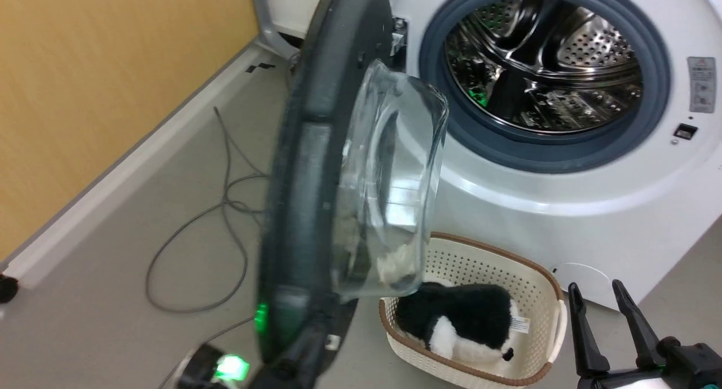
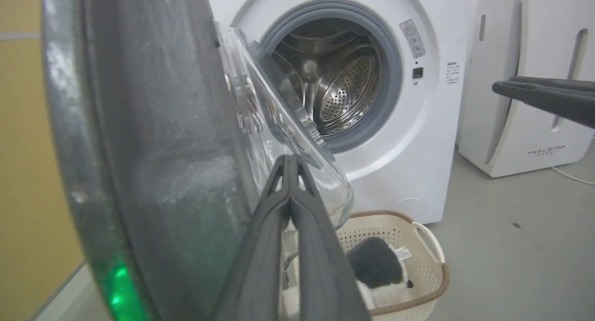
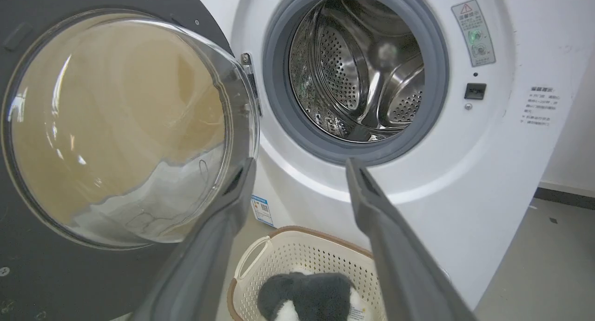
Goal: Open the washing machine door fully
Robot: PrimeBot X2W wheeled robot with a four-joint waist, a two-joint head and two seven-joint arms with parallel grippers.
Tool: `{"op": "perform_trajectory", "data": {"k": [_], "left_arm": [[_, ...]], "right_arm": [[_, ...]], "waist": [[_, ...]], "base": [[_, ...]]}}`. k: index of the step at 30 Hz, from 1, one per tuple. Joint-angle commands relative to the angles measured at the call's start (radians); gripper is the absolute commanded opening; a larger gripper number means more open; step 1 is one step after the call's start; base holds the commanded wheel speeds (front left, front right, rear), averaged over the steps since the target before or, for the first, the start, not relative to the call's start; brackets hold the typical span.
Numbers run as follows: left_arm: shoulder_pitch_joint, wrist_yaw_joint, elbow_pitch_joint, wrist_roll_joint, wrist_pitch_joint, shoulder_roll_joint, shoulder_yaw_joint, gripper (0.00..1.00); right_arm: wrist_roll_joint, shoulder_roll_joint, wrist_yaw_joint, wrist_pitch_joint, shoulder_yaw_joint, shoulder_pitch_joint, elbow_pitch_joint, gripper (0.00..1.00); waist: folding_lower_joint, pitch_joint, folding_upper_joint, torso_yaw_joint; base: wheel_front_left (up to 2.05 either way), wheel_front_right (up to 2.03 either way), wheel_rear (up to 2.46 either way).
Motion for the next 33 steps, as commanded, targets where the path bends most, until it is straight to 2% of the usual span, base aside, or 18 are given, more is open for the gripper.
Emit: {"op": "perform_trajectory", "data": {"k": [1, 9, 14, 20, 33], "left_arm": [[0.019, 0.023, -0.004, -0.014, -0.004, 0.012, 0.033, 0.00], [0.031, 0.091, 0.006, -0.080, -0.004, 0.042, 0.193, 0.00], [-0.022, 0.102, 0.069, -0.131, -0.004, 0.054, 0.293, 0.00], [-0.101, 0.132, 0.172, -0.202, -0.004, 0.037, 0.442, 0.00], [-0.279, 0.120, 0.350, -0.208, -0.004, 0.026, 0.681, 0.00]], "right_arm": [[0.004, 0.003, 0.001, -0.004, 0.001, 0.005, 0.000, 1.00], [-0.004, 0.003, 0.001, -0.004, -0.019, 0.000, 0.002, 1.00], [-0.021, 0.003, 0.001, -0.004, -0.016, -0.023, 0.005, 1.00], [-0.034, 0.003, 0.001, -0.004, -0.036, -0.047, 0.004, 1.00], [-0.063, 0.003, 0.001, -0.004, -0.059, -0.107, 0.003, 1.00]], "waist": [[0.0000, 0.004, 0.0000, 0.009], [0.0000, 0.032, 0.0000, 0.014], [0.0000, 0.064, 0.0000, -0.012], [0.0000, 0.109, 0.0000, -0.046], [0.0000, 0.191, 0.0000, -0.108]], "base": [[0.00, 0.00, 0.00], [0.00, 0.00, 0.00], [0.00, 0.00, 0.00], [0.00, 0.00, 0.00], [0.00, 0.00, 0.00]]}}
